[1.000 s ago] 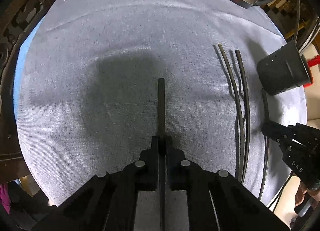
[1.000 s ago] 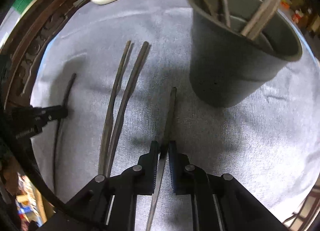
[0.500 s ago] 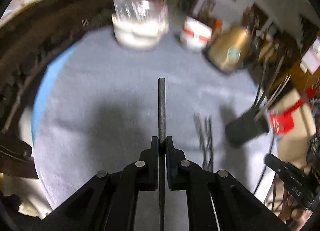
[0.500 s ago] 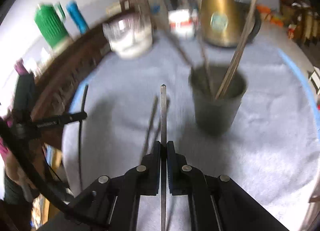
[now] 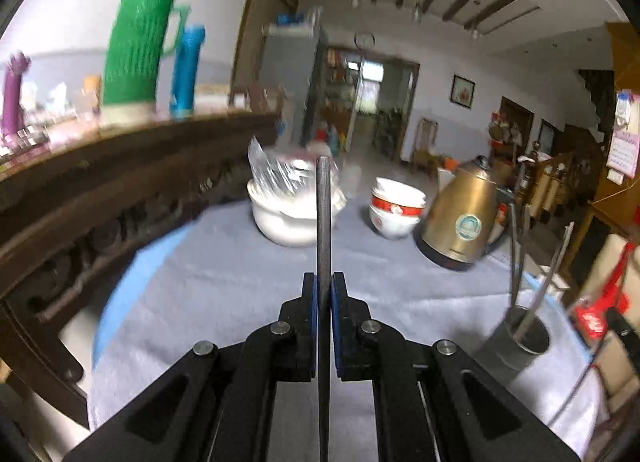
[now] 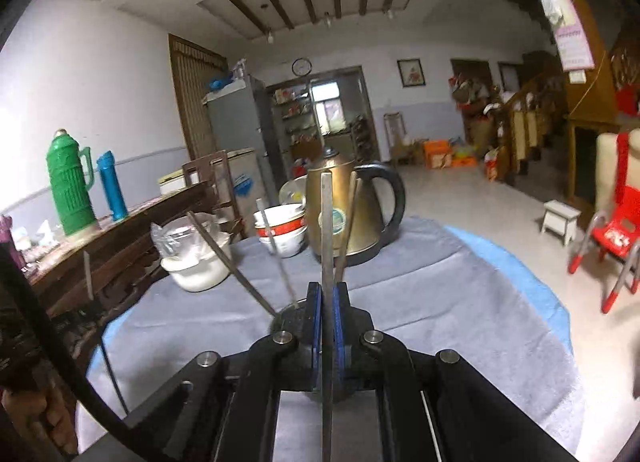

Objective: Organize utensils
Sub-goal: 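Lift both held chopsticks upright and carry them over the grey cup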

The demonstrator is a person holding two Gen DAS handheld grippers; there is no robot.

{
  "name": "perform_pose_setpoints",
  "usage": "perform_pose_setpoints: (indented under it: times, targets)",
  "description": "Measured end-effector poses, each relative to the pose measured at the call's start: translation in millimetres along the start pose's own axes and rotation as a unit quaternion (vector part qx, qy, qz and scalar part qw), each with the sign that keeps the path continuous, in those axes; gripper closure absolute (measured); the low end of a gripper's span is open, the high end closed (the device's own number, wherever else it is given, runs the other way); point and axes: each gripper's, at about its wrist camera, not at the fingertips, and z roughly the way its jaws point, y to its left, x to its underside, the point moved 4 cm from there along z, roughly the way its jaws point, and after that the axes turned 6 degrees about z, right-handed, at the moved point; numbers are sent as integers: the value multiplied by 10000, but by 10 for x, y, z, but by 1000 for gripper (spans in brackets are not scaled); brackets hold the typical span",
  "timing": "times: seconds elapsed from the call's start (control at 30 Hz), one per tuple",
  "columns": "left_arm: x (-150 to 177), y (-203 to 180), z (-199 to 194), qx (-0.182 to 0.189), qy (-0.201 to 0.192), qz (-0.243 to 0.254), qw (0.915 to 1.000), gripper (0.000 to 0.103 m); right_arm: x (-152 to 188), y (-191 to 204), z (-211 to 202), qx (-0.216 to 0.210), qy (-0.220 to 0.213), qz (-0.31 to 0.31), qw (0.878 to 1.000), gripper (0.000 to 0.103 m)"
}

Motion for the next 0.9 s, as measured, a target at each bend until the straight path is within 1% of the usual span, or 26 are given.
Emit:
perform_pose_setpoints:
  times: [0.1, 0.17, 0.2, 0.3, 0.4, 0.67, 0.9]
  targets:
    - [60, 32, -60, -68, -91, 40, 9999, 96, 59, 33, 13, 102, -79, -208, 9997, 97]
    - [109, 47, -75, -74, -97, 55, 9999, 96, 159, 33, -33, 115, -37, -263, 9996, 97]
    - [119, 51, -103, -136, -191, 120, 9997, 96, 222, 37, -12, 118, -16, -280, 9995, 97]
    - [124, 80, -184, -129, -282, 181, 9994, 96, 283, 7, -107, 147, -55, -345, 9993, 97]
    - [137, 103, -346, -92, -342, 211, 9992, 96, 304, 4, -214, 123, -65, -340, 9993, 97]
    - [200, 200, -726, 129, -321, 91, 9994, 96, 351, -40, -559, 61, -25, -348, 9994, 96]
    - [210, 281, -822, 303, -155, -213, 9992, 96, 368, -164, -698, 57, 55, -59, 10000, 97]
